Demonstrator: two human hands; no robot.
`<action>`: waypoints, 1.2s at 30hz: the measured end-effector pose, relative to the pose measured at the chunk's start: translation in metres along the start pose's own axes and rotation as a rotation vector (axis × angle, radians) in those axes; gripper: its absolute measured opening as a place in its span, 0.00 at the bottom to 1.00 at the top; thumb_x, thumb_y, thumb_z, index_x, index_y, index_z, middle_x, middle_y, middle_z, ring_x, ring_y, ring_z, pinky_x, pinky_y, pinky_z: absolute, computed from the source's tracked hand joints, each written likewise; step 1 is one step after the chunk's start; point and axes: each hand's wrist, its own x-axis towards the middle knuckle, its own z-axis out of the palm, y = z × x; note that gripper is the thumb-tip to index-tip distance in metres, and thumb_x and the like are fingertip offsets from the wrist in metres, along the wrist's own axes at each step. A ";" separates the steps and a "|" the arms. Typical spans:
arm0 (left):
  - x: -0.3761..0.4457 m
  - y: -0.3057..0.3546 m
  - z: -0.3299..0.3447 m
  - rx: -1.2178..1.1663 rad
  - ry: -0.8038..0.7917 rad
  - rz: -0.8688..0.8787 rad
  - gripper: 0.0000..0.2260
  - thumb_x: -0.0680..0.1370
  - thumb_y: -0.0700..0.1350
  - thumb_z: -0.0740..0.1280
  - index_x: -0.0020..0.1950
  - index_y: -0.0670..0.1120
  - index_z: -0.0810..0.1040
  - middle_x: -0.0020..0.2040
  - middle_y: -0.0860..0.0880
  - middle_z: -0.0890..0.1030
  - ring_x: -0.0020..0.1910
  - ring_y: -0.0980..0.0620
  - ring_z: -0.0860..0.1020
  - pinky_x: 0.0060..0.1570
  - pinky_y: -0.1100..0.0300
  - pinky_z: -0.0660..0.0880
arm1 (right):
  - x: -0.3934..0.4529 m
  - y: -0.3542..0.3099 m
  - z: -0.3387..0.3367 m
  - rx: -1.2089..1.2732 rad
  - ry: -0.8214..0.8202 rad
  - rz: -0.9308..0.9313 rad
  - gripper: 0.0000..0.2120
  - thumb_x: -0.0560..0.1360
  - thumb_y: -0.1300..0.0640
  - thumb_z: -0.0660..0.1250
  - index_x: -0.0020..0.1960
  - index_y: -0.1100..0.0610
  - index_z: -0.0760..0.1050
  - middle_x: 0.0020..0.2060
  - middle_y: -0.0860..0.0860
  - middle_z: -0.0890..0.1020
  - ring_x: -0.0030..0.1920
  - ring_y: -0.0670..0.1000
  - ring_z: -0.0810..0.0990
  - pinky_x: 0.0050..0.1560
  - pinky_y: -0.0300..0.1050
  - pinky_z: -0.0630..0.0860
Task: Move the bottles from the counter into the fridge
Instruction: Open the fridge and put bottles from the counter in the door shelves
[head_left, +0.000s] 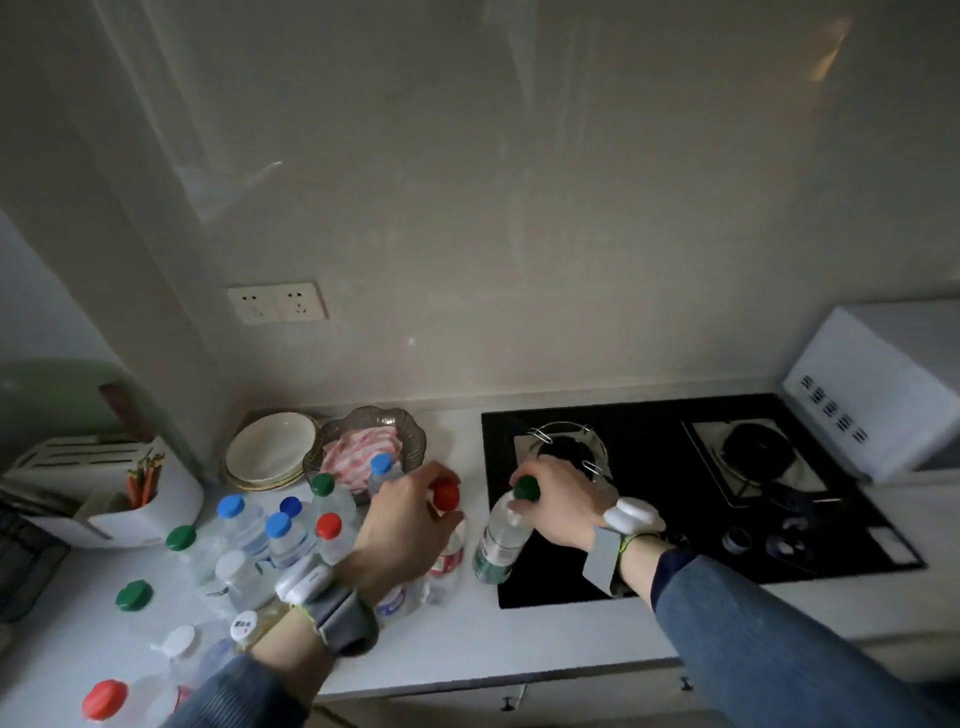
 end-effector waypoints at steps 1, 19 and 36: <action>0.004 0.013 0.004 0.000 -0.025 0.043 0.17 0.77 0.46 0.75 0.63 0.55 0.76 0.52 0.59 0.79 0.44 0.62 0.80 0.47 0.68 0.76 | -0.015 0.011 -0.012 0.005 0.024 0.034 0.15 0.75 0.47 0.72 0.60 0.48 0.80 0.57 0.46 0.80 0.58 0.50 0.79 0.50 0.39 0.73; 0.047 0.321 0.164 -0.149 -0.342 0.609 0.12 0.72 0.49 0.77 0.53 0.60 0.80 0.44 0.59 0.83 0.44 0.62 0.81 0.44 0.65 0.75 | -0.287 0.209 -0.187 0.049 0.320 0.652 0.11 0.73 0.54 0.71 0.55 0.53 0.83 0.51 0.50 0.83 0.53 0.53 0.81 0.53 0.45 0.77; -0.010 0.583 0.357 -0.359 -0.750 1.111 0.17 0.75 0.51 0.77 0.62 0.56 0.80 0.53 0.60 0.82 0.51 0.55 0.82 0.54 0.55 0.82 | -0.509 0.290 -0.256 0.009 0.750 1.128 0.14 0.75 0.49 0.75 0.60 0.48 0.82 0.49 0.43 0.78 0.49 0.43 0.73 0.55 0.40 0.71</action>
